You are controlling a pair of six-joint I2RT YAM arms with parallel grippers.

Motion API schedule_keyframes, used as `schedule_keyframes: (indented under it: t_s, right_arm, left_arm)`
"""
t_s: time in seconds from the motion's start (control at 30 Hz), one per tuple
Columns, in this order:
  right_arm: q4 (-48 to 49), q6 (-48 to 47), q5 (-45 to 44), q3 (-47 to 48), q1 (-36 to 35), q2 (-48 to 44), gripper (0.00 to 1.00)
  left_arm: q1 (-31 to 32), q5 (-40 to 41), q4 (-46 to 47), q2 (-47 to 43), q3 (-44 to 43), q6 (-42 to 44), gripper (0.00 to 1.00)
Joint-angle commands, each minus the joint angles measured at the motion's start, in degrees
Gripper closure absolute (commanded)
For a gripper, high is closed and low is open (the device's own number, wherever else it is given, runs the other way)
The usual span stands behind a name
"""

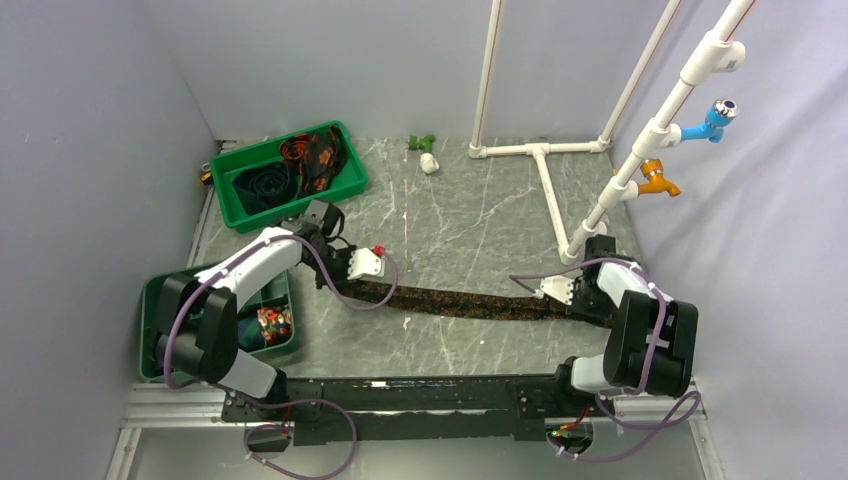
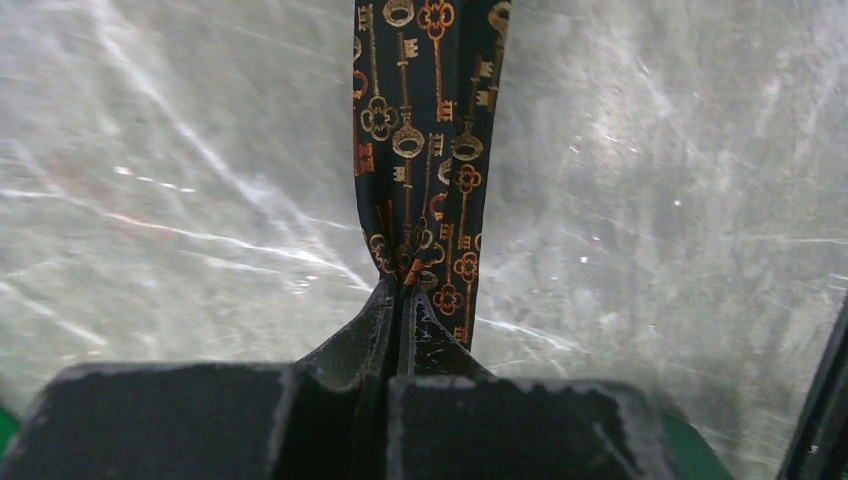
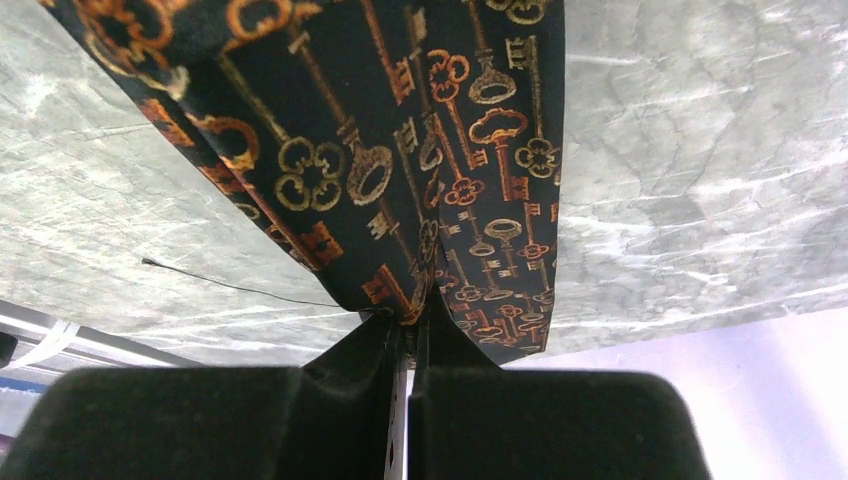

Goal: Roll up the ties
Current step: Flatten out the tie at the center of the board.

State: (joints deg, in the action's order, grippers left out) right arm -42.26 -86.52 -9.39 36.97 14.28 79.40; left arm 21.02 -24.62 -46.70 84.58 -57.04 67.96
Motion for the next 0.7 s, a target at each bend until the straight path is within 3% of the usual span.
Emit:
schedule_keyframes:
  t_s: [0.0,0.17,0.33,0.37,0.47,0.5,0.57,0.67]
  right_arm:
    - [1.5,-2.7,0.2,-2.7,1.2,-2.5,1.00]
    - [2.6,-6.0,-0.2,-6.3,1.4,-5.1,1.00]
    - [3.2,-7.3,1.1,-5.7,1.3,-6.0,1.00]
    - [2.7,-7.1,1.7,-4.6,1.3,-5.8,0.95]
    - [-2.9,-5.8,4.2,0.7,1.3,-5.1,0.52]
    - [-5.5,-5.2,4.8,2.7,1.3,-5.0,0.43]
    - [-10.6,-4.5,6.3,6.0,1.3,-5.2,0.38]
    - [-18.3,-4.2,8.7,10.5,1.4,-6.2,0.39]
  left_arm:
    - [-1.7,-2.0,1.0,-1.6,1.9,1.8,1.00]
    - [-1.5,-3.3,-1.2,-2.0,0.4,5.1,0.97]
    - [1.3,3.1,2.3,-0.1,3.6,5.2,0.76]
    - [1.8,3.5,2.3,0.4,3.5,4.5,0.70]
    - [2.2,3.6,1.9,1.4,2.6,2.7,0.56]
    - [2.2,3.5,1.9,1.3,2.3,1.9,0.52]
    - [1.8,3.1,2.4,0.5,1.9,0.5,0.44]
    - [0.6,0.5,2.8,-1.1,0.9,-1.9,0.35]
